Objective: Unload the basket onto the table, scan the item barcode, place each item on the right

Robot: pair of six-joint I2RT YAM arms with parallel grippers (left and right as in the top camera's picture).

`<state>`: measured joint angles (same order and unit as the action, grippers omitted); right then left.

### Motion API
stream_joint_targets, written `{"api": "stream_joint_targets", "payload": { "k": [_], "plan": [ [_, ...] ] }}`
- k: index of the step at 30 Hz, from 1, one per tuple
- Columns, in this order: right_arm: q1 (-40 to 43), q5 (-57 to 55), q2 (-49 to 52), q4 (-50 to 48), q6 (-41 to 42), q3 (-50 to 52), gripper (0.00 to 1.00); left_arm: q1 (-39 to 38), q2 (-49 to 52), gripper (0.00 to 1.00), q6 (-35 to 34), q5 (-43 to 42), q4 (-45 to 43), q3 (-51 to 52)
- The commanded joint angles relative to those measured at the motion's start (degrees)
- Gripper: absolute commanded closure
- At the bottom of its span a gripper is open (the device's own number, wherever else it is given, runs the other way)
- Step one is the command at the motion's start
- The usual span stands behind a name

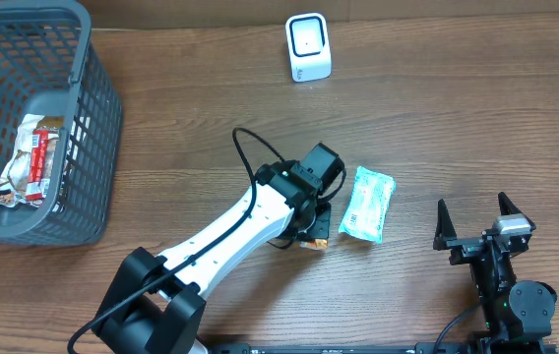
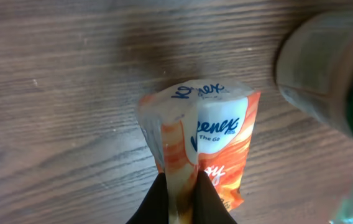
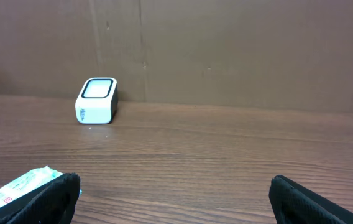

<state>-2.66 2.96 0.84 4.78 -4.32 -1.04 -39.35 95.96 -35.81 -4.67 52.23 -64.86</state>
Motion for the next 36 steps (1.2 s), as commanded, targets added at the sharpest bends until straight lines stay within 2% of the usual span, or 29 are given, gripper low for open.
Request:
{"api": "stream_joint_targets", "payload": {
  "k": [1, 7, 20, 22, 27, 28, 30, 32, 34, 36],
  "plan": [
    [0.13, -0.37, -0.66, -0.15, -0.04, 0.59, 0.0, -0.28, -0.61, 0.96, -7.48, -1.27, -0.61, 1.4],
    [0.13, -0.37, -0.66, -0.15, -0.04, 0.59, 0.0, -0.55, -0.61, 0.9, -7.96, -1.11, -1.44, 1.88],
    [0.13, -0.37, -0.66, -0.15, -0.04, 0.59, 0.0, -0.85, 0.13, 0.89, -9.73, -1.16, -4.63, 2.01],
    [0.13, -0.37, -0.66, -0.15, -0.07, 0.59, 0.0, -0.85, 0.2, 0.83, -9.73, -1.16, -4.74, 2.27],
    [0.13, -0.37, -0.66, -0.15, -0.07, 0.59, 0.0, -0.85, 0.31, 0.6, -9.64, -1.14, -5.84, 3.26],
    [0.13, -0.37, -0.66, -0.15, -0.04, 0.59, 0.0, -0.85, 0.31, 0.53, -9.66, -1.14, -5.88, 3.32],
    [0.13, -0.37, -0.66, -0.15, -0.04, 0.59, 0.0, -0.85, 0.31, 0.29, -9.64, -1.14, -6.03, 3.32],
    [0.13, -0.37, -0.66, -0.15, -0.04, 0.59, 0.0, -0.85, 0.31, 0.1, -9.62, -1.14, -6.05, 3.32],
    [0.13, -0.37, -0.66, -0.15, -0.07, 0.59, 0.0, -0.85, 0.31, 0.08, -9.2, -1.31, -5.99, 3.32],
    [0.15, -0.37, -0.66, -0.15, -0.07, 0.59, 0.0, -0.85, 0.24, 0.11, -6.93, -2.64, -5.99, 3.15]
  ]
}}
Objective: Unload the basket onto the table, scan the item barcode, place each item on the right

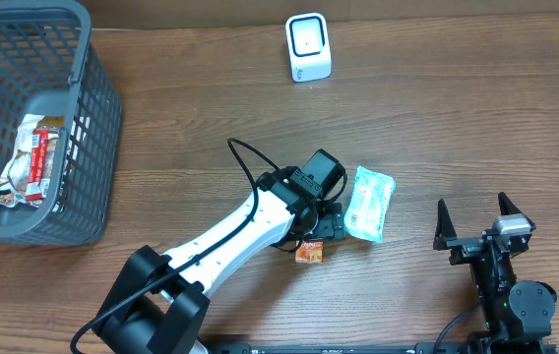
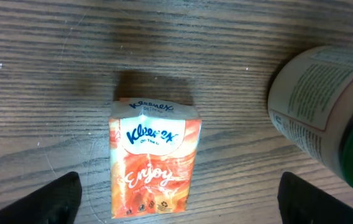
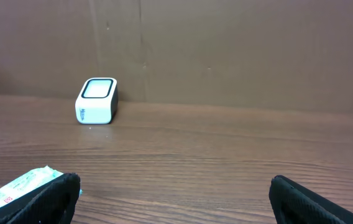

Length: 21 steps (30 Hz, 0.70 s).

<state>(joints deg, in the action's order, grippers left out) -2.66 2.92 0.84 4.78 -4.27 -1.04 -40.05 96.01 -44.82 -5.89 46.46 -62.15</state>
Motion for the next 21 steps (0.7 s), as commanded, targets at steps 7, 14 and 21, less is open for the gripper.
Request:
{"api": "stream_joint_targets", "payload": {
  "k": [7, 14, 21],
  "plan": [
    [0.13, -0.33, -0.66, -0.15, -0.11, 0.59, 0.0, 0.96, -0.44, 0.06, 5.53, -1.07, 4.63, -7.58],
    [0.13, -0.33, -0.66, -0.15, -0.09, 0.59, 0.0, 1.09, -0.46, 0.06, 9.86, 3.32, 14.4, -19.78],
    [0.13, -0.33, -0.66, -0.15, -0.09, 0.59, 0.0, 0.79, -0.11, 0.17, 13.6, -0.61, 13.14, -20.92]
  ]
}}
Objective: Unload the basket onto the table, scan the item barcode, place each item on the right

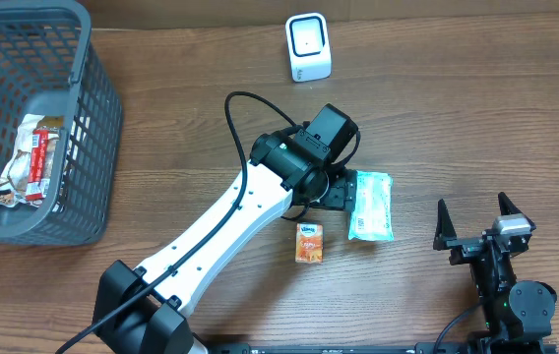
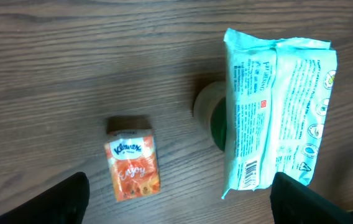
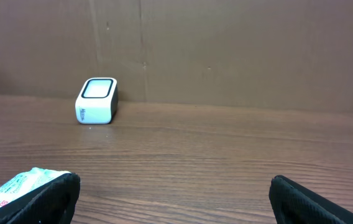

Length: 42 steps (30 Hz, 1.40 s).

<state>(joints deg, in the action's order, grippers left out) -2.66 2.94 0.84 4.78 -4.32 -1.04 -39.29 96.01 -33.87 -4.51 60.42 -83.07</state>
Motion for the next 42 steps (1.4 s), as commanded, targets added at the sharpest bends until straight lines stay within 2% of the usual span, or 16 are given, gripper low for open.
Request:
{"api": "stream_joint_targets", "payload": {
  "k": [1, 7, 18, 27, 28, 30, 31, 36, 42],
  "plan": [
    [0.15, -0.35, -0.66, -0.15, -0.04, 0.59, 0.0, -0.11, 0.09, 0.18, 2.62, -3.74, -2.1, 0.85],
    [0.13, -0.35, -0.66, -0.15, -0.07, 0.59, 0.0, -0.5, 1.46, 0.2, 2.1, -7.61, -8.79, 6.05],
    [0.13, -0.35, -0.66, -0.15, -0.07, 0.59, 0.0, -0.96, 3.41, 0.24, 0.81, -7.17, -11.52, 6.56],
    [0.15, -0.35, -0.66, -0.15, -0.07, 0.59, 0.0, -4.28, 8.26, 0.28, 0.42, -8.68, -15.02, 6.58],
    [0.15, -0.35, -0.66, -0.15, -0.04, 0.59, 0.0, -4.42, 8.5, 0.3, 0.42, -8.87, -15.19, 6.58],
    [0.13, -0.35, -0.66, -0.15, -0.04, 0.59, 0.0, -4.42, 8.59, 0.47, 0.44, -9.07, -15.06, 6.58],
    [0.15, -0.35, -0.66, -0.15, -0.07, 0.59, 0.0, -4.39, 8.57, 0.6, 0.44, -9.07, -15.04, 6.58],
    [0.13, -0.35, -0.66, -0.15, -0.07, 0.59, 0.0, -3.98, 8.57, 0.96, 0.44, -9.14, -14.95, 6.58],
    [0.15, -0.35, -0.66, -0.15, -0.04, 0.59, 0.0, -3.37, 8.44, 0.96, 0.66, -10.56, -14.86, 6.23]
  ]
}}
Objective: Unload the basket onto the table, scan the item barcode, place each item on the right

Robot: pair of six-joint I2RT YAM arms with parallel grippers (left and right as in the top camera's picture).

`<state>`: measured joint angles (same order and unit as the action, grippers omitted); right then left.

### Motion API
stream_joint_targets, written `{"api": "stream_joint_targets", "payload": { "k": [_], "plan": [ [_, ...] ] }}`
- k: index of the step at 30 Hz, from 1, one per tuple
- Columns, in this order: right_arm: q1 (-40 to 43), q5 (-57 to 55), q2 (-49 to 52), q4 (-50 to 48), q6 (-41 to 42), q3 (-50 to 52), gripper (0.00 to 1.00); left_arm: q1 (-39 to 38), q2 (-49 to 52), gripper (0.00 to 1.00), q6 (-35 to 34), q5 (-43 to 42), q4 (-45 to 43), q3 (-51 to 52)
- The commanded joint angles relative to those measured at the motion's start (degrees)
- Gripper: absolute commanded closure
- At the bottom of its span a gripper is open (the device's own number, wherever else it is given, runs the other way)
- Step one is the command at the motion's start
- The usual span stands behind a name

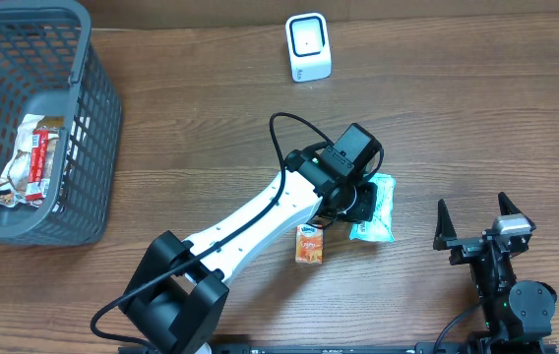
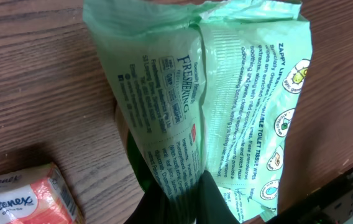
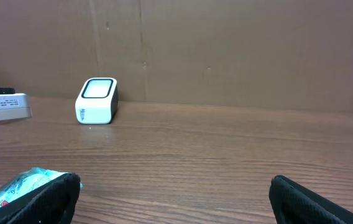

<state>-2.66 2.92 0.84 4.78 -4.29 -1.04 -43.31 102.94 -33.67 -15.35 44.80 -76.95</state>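
A pale green pack of wet wipes (image 2: 226, 106) lies right of the table's middle (image 1: 378, 206), and its tip shows at the lower left of the right wrist view (image 3: 21, 186). My left gripper (image 2: 186, 202) is shut on the pack's central seam, pinching it between the two dark fingers; from overhead it sits on the pack's left side (image 1: 353, 197). The white barcode scanner (image 1: 308, 46) stands at the table's far edge (image 3: 97, 101). My right gripper (image 3: 173, 193) rests open at the front right (image 1: 481, 226), holding nothing.
A small orange Kleenex tissue pack (image 1: 308, 243) lies just left of the wipes (image 2: 21, 199). A grey mesh basket (image 1: 33, 118) at the far left holds a few wrapped snacks. The left arm's body reaches diagonally across the table.
My left gripper was open above the wipes and tissue pack. Now it is down on the wipes pack and shut on its seam. The right arm has not moved.
My left gripper was first shut on the orange Kleenex pack. Then it stood open over that pack lying on the table. After that it was higher and farther right, over the green wipes. Now it grips the wipes pack.
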Motion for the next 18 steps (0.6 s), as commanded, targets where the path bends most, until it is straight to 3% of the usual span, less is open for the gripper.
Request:
{"api": "stream_joint_targets", "payload": {
  "k": [1, 18],
  "plan": [
    [0.13, -0.33, -0.66, -0.15, -0.09, 0.59, 0.0, 0.94, 1.4, 0.96, 0.52, 0.33, 0.81, -0.15],
    [0.13, -0.33, -0.66, -0.15, -0.09, 0.59, 0.0, 5.92, -8.55, 0.96, 3.5, -1.2, 4.02, -0.85]
  ]
}}
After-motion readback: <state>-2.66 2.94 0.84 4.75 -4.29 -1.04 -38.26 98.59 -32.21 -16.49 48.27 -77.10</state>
